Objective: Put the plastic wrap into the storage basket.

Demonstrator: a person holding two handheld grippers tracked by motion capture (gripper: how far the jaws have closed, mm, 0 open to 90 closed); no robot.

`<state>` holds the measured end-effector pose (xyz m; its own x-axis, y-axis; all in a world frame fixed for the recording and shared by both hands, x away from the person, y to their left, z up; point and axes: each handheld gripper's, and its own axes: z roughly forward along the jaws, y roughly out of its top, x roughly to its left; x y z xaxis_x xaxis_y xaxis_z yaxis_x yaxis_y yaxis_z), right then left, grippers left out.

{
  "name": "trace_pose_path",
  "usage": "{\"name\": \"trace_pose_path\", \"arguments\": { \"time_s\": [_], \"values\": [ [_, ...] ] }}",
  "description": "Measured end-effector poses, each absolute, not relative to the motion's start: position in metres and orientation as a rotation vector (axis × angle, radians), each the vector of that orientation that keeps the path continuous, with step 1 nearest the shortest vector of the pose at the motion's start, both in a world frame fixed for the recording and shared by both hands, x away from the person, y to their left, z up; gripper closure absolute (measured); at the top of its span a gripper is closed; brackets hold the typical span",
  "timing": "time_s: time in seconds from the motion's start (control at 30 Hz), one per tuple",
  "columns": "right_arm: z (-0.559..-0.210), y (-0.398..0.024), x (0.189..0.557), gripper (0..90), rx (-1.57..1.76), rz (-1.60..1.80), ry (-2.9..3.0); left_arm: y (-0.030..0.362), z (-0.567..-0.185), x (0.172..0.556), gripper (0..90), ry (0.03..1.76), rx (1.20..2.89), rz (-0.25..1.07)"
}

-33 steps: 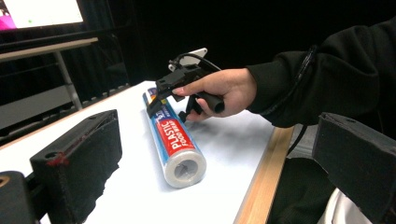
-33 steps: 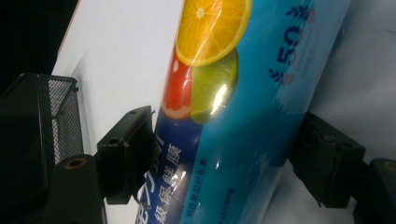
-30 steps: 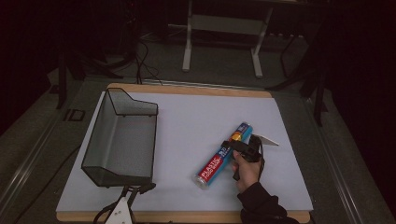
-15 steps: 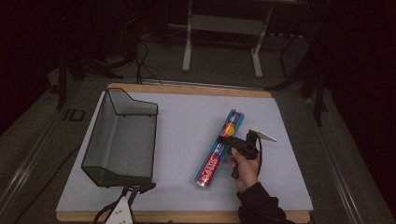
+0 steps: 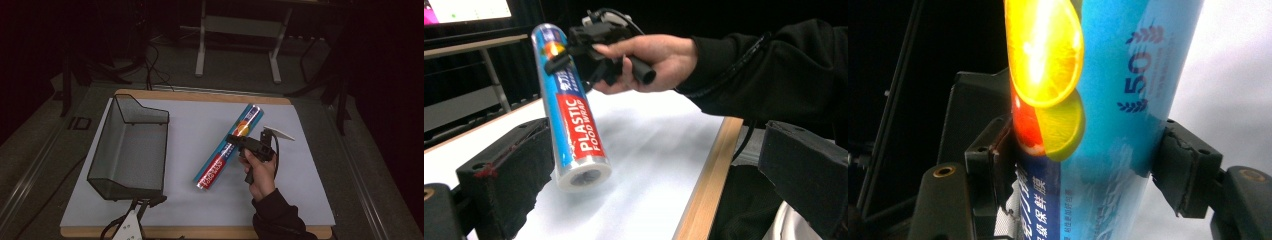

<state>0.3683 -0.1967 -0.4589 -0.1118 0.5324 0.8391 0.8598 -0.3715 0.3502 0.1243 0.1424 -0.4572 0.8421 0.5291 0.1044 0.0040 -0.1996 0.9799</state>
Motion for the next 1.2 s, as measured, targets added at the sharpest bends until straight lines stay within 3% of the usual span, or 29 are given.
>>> {"name": "trace_pose_path", "arguments": {
  "time_s": [1.2],
  "values": [
    [-0.375,-0.105,0.388,32.0,-1.576,-1.604,-1.883,0.146,-0.457,0.123,2.3,0.418,1.705,0.498]
  ]
}}
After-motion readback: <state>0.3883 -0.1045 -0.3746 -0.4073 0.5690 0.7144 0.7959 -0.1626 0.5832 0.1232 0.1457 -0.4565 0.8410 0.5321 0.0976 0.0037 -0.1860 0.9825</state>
